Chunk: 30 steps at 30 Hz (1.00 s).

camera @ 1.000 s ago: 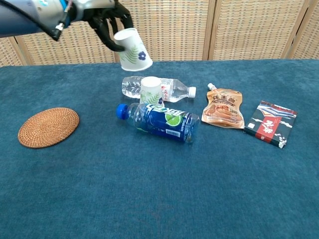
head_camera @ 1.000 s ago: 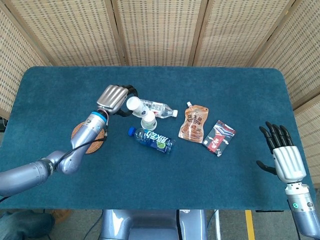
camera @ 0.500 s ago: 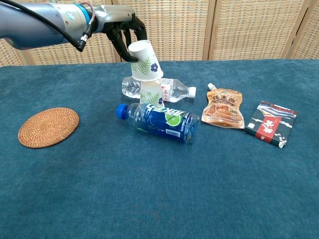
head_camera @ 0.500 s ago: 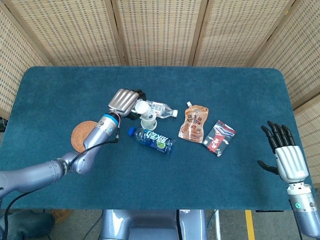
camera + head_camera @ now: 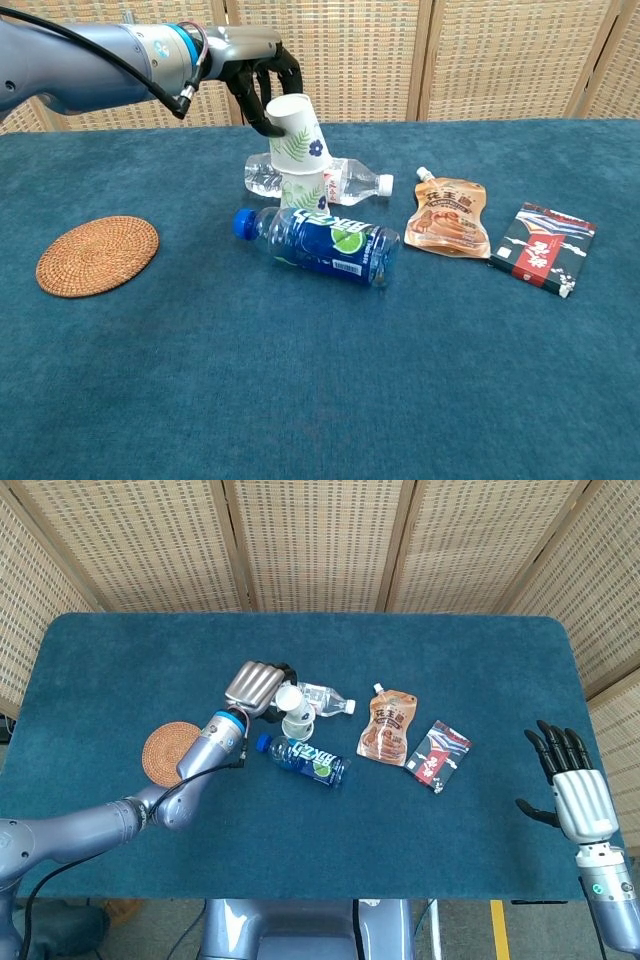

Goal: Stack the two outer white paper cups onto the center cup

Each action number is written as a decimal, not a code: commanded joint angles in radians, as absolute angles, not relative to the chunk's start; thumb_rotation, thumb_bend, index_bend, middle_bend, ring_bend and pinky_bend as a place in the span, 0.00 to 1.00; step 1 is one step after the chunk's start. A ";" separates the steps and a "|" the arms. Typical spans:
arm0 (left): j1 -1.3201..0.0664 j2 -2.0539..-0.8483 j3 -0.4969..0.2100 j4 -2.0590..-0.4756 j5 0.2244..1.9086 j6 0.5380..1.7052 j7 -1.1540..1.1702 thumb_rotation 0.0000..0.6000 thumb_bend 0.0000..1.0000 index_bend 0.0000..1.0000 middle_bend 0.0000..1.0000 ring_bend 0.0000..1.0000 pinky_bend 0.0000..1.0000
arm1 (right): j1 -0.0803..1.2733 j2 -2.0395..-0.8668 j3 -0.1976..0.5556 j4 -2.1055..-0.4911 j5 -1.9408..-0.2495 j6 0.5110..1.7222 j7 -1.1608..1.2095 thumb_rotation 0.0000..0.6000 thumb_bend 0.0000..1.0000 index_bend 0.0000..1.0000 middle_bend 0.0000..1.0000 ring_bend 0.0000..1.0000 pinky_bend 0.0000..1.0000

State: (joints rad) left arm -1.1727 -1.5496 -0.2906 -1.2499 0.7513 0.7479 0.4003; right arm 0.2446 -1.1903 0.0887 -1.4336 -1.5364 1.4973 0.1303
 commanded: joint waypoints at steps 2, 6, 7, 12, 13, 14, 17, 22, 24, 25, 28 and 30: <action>-1.182 -1.564 -0.284 -1.235 0.748 0.758 0.414 1.00 0.30 0.48 0.32 0.39 0.35 | 0.243 -1.190 0.091 -1.434 -1.536 1.495 0.133 1.00 0.00 0.09 0.00 0.00 0.00; -1.192 -1.583 -0.279 -1.215 0.732 0.752 0.427 1.00 0.29 0.45 0.30 0.36 0.34 | 0.243 -1.190 0.093 -1.433 -1.535 1.489 0.137 1.00 0.00 0.09 0.00 0.00 0.00; -1.194 -1.586 -0.276 -1.211 0.728 0.751 0.430 1.00 0.29 0.45 0.30 0.36 0.34 | 0.242 -1.190 0.094 -1.433 -1.536 1.488 0.137 1.00 0.00 0.09 0.00 0.00 0.00; -1.197 -1.604 -0.268 -1.191 0.704 0.742 0.437 1.00 0.29 0.43 0.28 0.33 0.34 | 0.241 -1.190 0.096 -1.433 -1.539 1.488 0.139 1.00 0.00 0.09 0.00 0.00 0.00; -1.196 -1.607 -0.266 -1.187 0.703 0.741 0.436 1.00 0.28 0.38 0.25 0.30 0.33 | 0.241 -1.190 0.097 -1.433 -1.539 1.487 0.139 1.00 0.00 0.09 0.00 0.00 0.00; -1.196 -1.609 -0.265 -1.184 0.703 0.738 0.432 1.00 0.27 0.33 0.22 0.27 0.31 | 0.240 -1.190 0.097 -1.433 -1.539 1.487 0.141 1.00 0.00 0.09 0.00 0.00 0.00; -1.192 -1.612 -0.267 -1.179 0.707 0.723 0.410 1.00 0.20 0.07 0.04 0.08 0.20 | 0.239 -1.189 0.099 -1.433 -1.539 1.487 0.143 1.00 0.00 0.09 0.00 0.00 0.00; -1.179 -1.614 -0.277 -1.170 0.747 0.732 0.363 1.00 0.14 0.00 0.00 0.00 0.14 | 0.237 -1.188 0.102 -1.432 -1.540 1.487 0.145 1.00 0.00 0.09 0.00 0.00 0.00; -1.176 -1.611 -0.276 -1.168 0.756 0.731 0.356 1.00 0.14 0.00 0.00 0.00 0.14 | 0.237 -1.188 0.102 -1.433 -1.541 1.486 0.146 1.00 0.00 0.09 0.00 0.00 0.00; -1.173 -1.608 -0.276 -1.168 0.760 0.728 0.351 1.00 0.13 0.00 0.00 0.00 0.14 | 0.237 -1.188 0.103 -1.433 -1.542 1.486 0.146 1.00 0.00 0.09 0.00 0.00 0.00; -1.161 -1.593 -0.282 -1.179 0.774 0.731 0.326 1.00 0.11 0.00 0.00 0.00 0.10 | 0.237 -1.188 0.102 -1.433 -1.543 1.483 0.148 1.00 0.00 0.09 0.00 0.00 0.00; -1.142 -1.569 -0.288 -1.204 0.795 0.753 0.302 1.00 0.09 0.00 0.00 0.00 0.06 | 0.237 -1.188 0.102 -1.432 -1.545 1.483 0.149 1.00 0.00 0.09 0.00 0.00 0.00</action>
